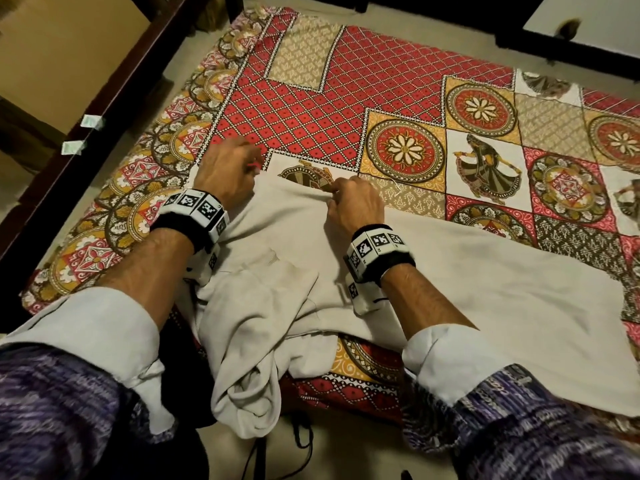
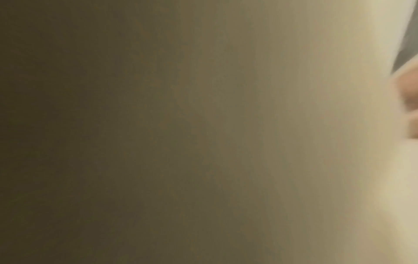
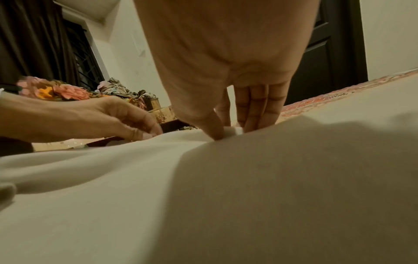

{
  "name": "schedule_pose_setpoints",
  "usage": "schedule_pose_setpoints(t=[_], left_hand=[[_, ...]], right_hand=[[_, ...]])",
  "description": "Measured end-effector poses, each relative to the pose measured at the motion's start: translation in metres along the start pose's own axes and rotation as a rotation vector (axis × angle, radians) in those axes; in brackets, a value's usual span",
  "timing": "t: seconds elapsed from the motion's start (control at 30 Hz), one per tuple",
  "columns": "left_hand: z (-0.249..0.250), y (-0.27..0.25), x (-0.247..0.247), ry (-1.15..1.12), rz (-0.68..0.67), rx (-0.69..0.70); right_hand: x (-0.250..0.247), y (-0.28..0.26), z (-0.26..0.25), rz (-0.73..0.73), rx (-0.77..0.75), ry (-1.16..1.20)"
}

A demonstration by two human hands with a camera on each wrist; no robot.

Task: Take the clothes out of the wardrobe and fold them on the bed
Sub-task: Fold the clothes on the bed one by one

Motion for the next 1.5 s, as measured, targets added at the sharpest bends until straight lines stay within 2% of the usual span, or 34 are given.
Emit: schedule_pose_setpoints(t=[0.1,0.17,0.23,0.33,0.4,0.53,0.6,0.67,0.73,0.77,0.9,1.0,1.07,1.1,1.17,1.2,1.3,1.33,1.4,1.5], left_hand=[[0.025,0.0,0.0,-0.075,-0.082,0.189],[0.037,-0.002,0.013,-0.055,-0.187,0.211],[0.036,-0.004,0.029,0.052,-0.254,0.15],[0.029,0.002,0.032,0.133,-0.231,0.029],[0.028,0.007,0.031,0.18,-0.214,-0.027],[0.039,0.0,0.033,0.325,-0.18,-0.116],[0.058,0.0,0.025,0.347,-0.093,-0.025],[0.088,-0.002,0.02,0.188,-0.052,0.187],[0.113,-0.013,0.03,0.011,-0.189,0.357],[0.115,-0.017,0.038,-0.014,-0.251,0.368],[0.076,-0.016,0.045,0.024,-0.274,0.092],[0.067,-0.008,0.04,0.137,-0.25,0.0],[0.085,-0.007,0.035,0.141,-0.176,0.099],[0.1,-0.009,0.034,0.104,-0.167,0.218],[0.134,-0.018,0.034,0.015,-0.239,0.449],[0.144,-0.023,0.039,-0.019,-0.321,0.478],[0.138,-0.031,0.065,0.063,-0.518,0.388],[0.13,-0.032,0.069,0.112,-0.549,0.34],[0.111,-0.031,0.073,0.176,-0.553,0.253],[0.089,-0.024,0.067,0.205,-0.509,0.141]], right_hand=[[-0.002,-0.011,-0.002,-0.042,-0.045,0.051],[-0.011,-0.024,0.007,-0.033,-0.047,0.086],[-0.014,-0.043,0.024,-0.049,-0.037,0.066],[-0.008,-0.072,0.057,-0.207,-0.057,-0.065],[-0.014,-0.091,0.081,-0.268,-0.07,-0.047],[-0.049,-0.113,0.157,-0.182,0.092,-0.067],[-0.071,-0.118,0.201,-0.12,0.204,-0.13],[-0.081,-0.126,0.246,-0.171,0.318,-0.214],[-0.081,-0.141,0.288,-0.275,0.456,-0.308],[-0.078,-0.151,0.306,-0.314,0.515,-0.344],[-0.071,-0.165,0.334,-0.354,0.583,-0.347],[-0.092,-0.163,0.331,-0.205,0.559,-0.271],[-0.099,-0.17,0.331,-0.145,0.522,-0.3],[-0.097,-0.176,0.334,-0.163,0.501,-0.305],[-0.095,-0.194,0.342,-0.194,0.518,-0.254],[-0.095,-0.204,0.348,-0.187,0.532,-0.229],[-0.1,-0.227,0.346,-0.104,0.474,-0.179],[-0.095,-0.238,0.345,-0.129,0.469,-0.183],[-0.077,-0.264,0.354,-0.233,0.507,-0.236],[-0.074,-0.296,0.374,-0.328,0.671,-0.252]])
Point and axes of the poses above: each hand's wrist, its own y-axis towards the middle knuckle, its own x-axis out of the palm, z = x × y, the point moved 8 cm from there along y, towards the middle knuckle, and after that the axes turned 1 degree about -y, right-handed, at the moved point
